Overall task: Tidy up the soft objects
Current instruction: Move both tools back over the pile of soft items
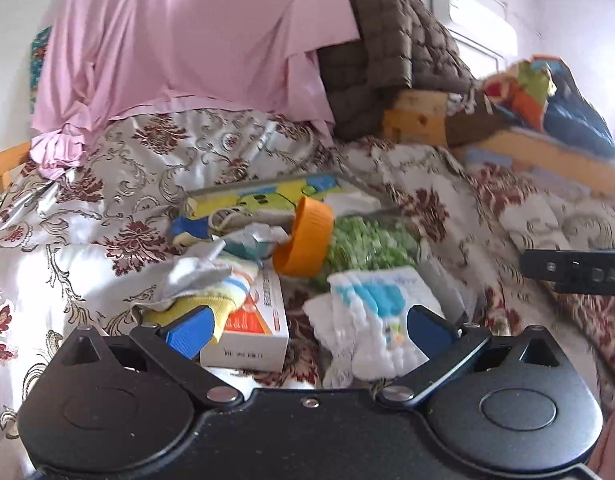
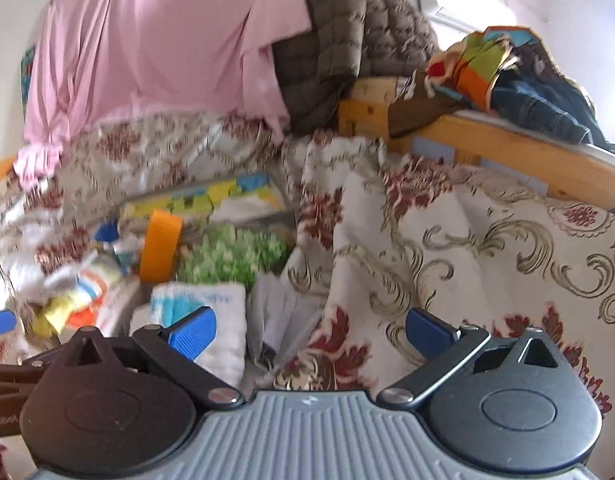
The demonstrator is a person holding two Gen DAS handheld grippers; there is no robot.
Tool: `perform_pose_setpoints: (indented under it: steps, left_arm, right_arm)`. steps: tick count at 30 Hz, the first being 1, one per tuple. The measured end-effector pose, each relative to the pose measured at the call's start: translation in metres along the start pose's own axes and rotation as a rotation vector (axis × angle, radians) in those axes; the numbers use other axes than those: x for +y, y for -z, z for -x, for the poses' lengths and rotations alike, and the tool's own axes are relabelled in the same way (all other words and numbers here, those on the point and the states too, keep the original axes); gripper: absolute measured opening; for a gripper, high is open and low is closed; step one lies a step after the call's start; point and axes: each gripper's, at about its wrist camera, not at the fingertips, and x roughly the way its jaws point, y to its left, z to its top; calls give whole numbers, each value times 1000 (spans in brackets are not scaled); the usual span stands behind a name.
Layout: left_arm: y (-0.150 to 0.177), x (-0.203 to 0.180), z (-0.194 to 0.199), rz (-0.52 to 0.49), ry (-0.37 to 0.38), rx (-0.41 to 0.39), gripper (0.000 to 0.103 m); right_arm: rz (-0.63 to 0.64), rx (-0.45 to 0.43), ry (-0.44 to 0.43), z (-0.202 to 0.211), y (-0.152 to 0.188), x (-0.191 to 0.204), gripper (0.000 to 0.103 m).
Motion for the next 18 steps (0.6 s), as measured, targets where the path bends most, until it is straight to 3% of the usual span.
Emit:
perform_pose_setpoints:
  steps: [18]
  left_arm:
    - [14, 1, -13, -11, -3, 65, 102]
  right_arm:
    - [54, 166, 3, -29, 3, 10, 103]
